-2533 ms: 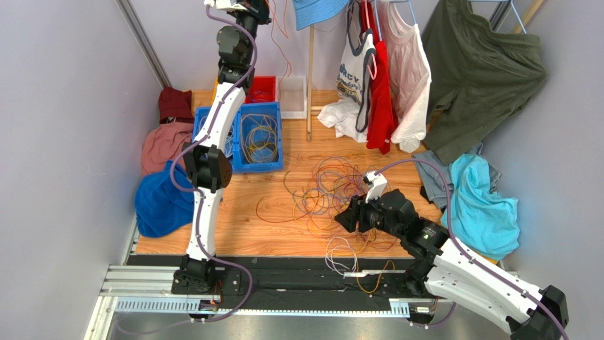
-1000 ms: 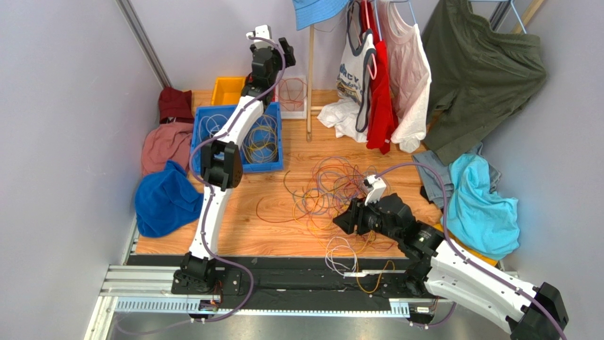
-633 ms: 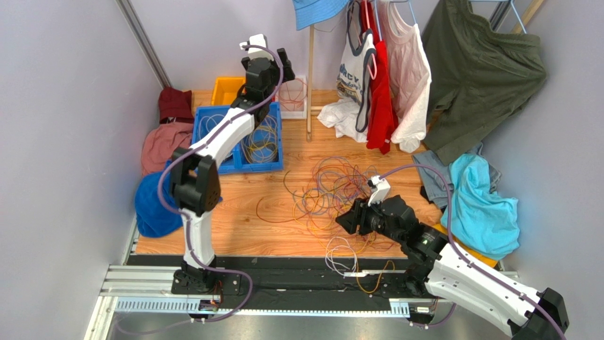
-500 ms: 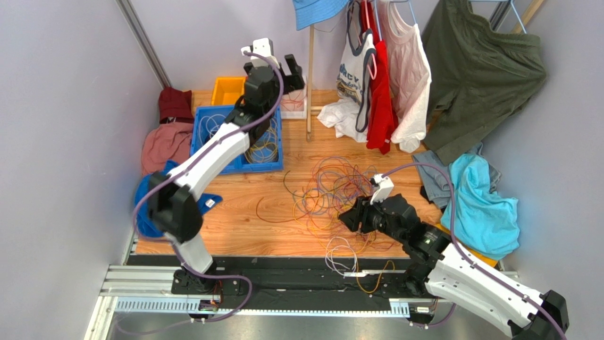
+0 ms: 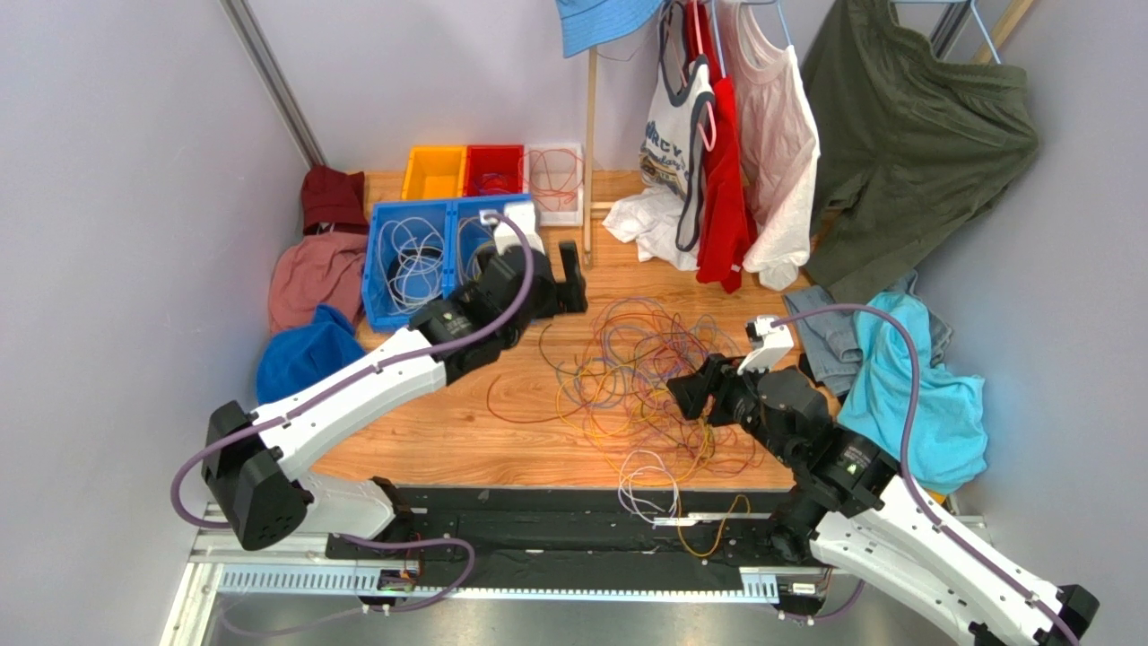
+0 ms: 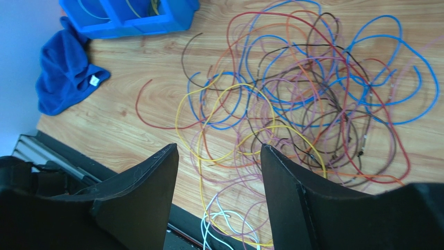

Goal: Untangle the cables

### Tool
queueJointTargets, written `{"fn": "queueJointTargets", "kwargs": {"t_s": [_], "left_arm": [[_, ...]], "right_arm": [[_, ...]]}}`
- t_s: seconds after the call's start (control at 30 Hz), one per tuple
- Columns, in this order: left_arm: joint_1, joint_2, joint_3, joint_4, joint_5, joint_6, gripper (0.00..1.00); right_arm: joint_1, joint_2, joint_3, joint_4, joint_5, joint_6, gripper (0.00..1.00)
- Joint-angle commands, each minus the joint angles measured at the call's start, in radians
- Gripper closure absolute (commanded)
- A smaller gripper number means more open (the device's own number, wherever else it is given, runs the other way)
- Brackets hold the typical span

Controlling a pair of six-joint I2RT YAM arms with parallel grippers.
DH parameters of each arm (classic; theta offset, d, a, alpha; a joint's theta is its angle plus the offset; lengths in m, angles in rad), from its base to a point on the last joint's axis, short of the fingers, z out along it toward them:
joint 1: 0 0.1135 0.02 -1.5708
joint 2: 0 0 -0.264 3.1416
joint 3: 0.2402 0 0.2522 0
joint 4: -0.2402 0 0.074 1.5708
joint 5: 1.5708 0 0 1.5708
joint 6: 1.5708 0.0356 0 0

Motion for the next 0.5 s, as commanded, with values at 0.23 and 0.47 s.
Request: {"fn": "queueJointTargets", "kwargs": {"t_s": [0.23,0.47], "left_arm": [[-0.118,-0.056,-0.325,0.086,0.204,-0.209,0.01],[-0.139,0.068,-0.358,0.184,0.275,-0.219,0.07]], "right_arm": [[0.000,0.103,0.001,-0.089,0.025,0.078,0.43],[0.000,0.148,-0.043,-0.052,0.027,0.064,0.44]]}}
